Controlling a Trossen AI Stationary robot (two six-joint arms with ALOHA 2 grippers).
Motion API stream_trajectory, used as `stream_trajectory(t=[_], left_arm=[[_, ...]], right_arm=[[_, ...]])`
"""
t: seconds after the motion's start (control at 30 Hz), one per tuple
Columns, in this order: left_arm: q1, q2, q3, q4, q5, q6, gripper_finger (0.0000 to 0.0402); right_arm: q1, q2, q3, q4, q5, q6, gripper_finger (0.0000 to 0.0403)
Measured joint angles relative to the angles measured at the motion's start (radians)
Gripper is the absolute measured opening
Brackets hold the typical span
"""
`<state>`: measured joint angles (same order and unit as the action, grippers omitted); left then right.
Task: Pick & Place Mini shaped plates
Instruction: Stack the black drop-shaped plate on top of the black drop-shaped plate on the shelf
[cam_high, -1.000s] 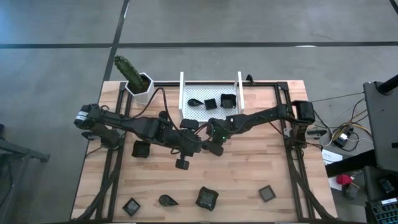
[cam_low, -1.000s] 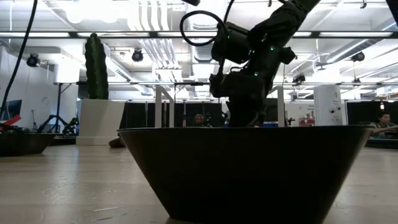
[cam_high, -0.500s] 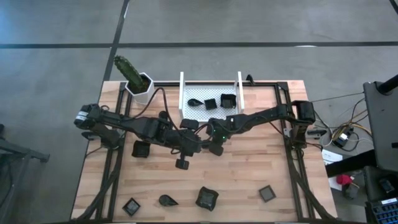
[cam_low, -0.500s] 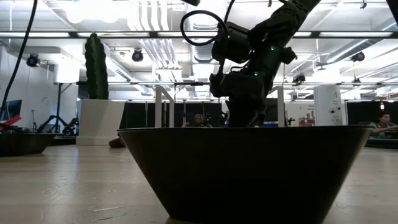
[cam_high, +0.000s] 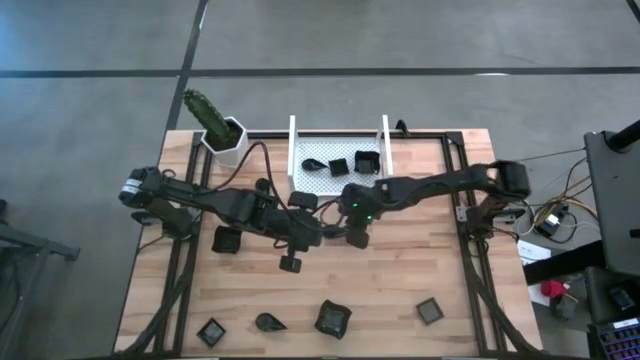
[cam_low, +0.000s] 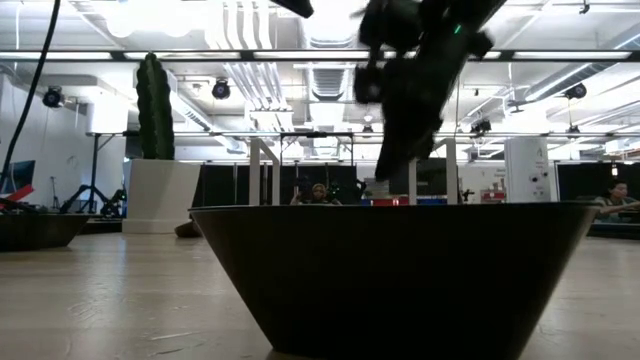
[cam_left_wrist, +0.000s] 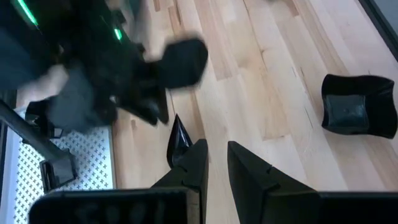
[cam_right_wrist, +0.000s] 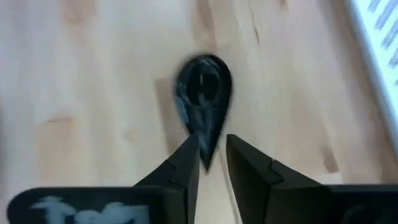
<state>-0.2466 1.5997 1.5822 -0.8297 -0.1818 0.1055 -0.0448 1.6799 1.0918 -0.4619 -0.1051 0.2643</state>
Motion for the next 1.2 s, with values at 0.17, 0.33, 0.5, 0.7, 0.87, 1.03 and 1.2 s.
stream_trajectory(t=[0.17,0.33,0.5,0.7,0.87,1.03,1.2], left_arm=[[0.0,0.0,-0.031,0.001,0.0,-0.013,0.0055],[0.004,0.0,-0.144,0.119,0.0,-0.039,0.0055],[0.027,0.0,-0.285,0.324,0.0,-0.095,0.0055],[0.09,0.001,-0.449,0.522,0.001,-0.147,0.0055],[0.146,0.009,-0.545,0.661,-0.003,-0.167,0.0055],[0.166,0.065,-0.577,0.735,0.0,-0.158,0.0055],[0.181,0.151,-0.567,0.76,0.0,-0.165,0.0055]], right_arm=[[0.021,-0.195,-0.046,-0.012,0.004,-0.006,0.0062],[0.052,-0.406,-0.118,-0.009,0.002,-0.04,0.0057],[0.065,-0.574,-0.19,0.003,0.003,-0.042,0.0059],[0.065,-0.693,-0.265,0.006,0.003,-0.066,0.0056],[0.065,-0.736,-0.306,0.008,0.003,-0.066,0.006],[0.065,-0.741,-0.312,0.011,0.002,-0.067,0.0059],[0.064,-0.737,-0.312,0.017,0.002,-0.101,0.0053]])
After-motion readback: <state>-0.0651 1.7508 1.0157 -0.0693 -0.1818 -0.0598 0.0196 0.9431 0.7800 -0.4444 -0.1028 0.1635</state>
